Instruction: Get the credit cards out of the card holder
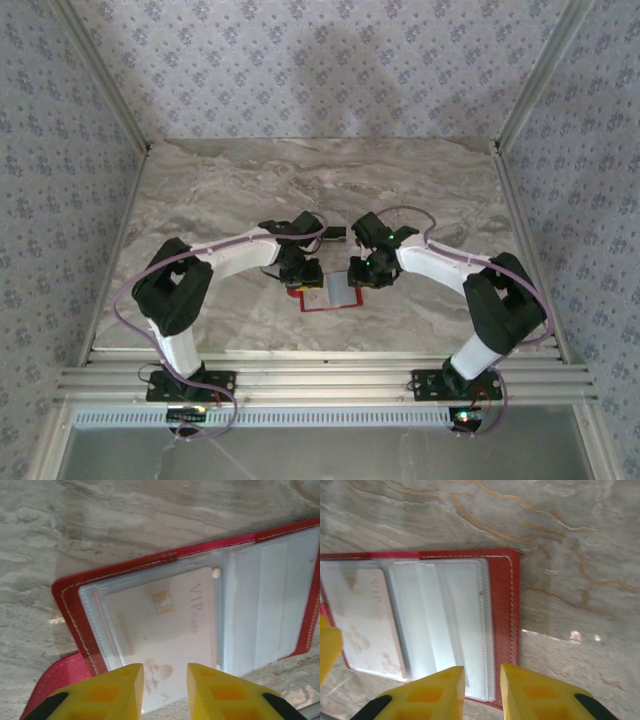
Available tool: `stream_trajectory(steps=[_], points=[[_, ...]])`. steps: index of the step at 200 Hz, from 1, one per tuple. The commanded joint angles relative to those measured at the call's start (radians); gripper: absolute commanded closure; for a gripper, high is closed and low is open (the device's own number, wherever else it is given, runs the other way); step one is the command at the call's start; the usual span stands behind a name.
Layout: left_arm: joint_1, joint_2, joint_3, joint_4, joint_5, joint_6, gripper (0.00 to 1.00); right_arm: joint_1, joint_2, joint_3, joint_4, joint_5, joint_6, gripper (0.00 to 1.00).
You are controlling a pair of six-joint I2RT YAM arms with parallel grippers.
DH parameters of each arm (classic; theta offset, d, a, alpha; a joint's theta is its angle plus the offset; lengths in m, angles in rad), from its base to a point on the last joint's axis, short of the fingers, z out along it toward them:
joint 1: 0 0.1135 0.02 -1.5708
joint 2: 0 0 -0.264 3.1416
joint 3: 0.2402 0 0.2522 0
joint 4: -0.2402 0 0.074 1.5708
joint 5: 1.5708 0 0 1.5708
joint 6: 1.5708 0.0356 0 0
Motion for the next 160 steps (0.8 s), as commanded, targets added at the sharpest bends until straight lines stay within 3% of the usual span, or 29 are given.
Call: stream_trajectory(steps=[1, 80, 160], points=[[-0.003, 0.005, -0.023, -0.035, -0.026, -0.01, 0.72, -0.006, -0.013, -0.013, 0.079, -0.107, 0.05, 0.73], [0.025, 0.005, -0.063, -0.013, -0.013, 0.007, 0.77, 0.006, 0.071, -0.006, 0.202, -0.266, 0.102, 0.77], [0.043, 0.001, -0.097, 0.005, 0.007, 0.024, 0.78, 0.046, 0.161, 0.035, 0.243, -0.283, 0.113, 0.78]])
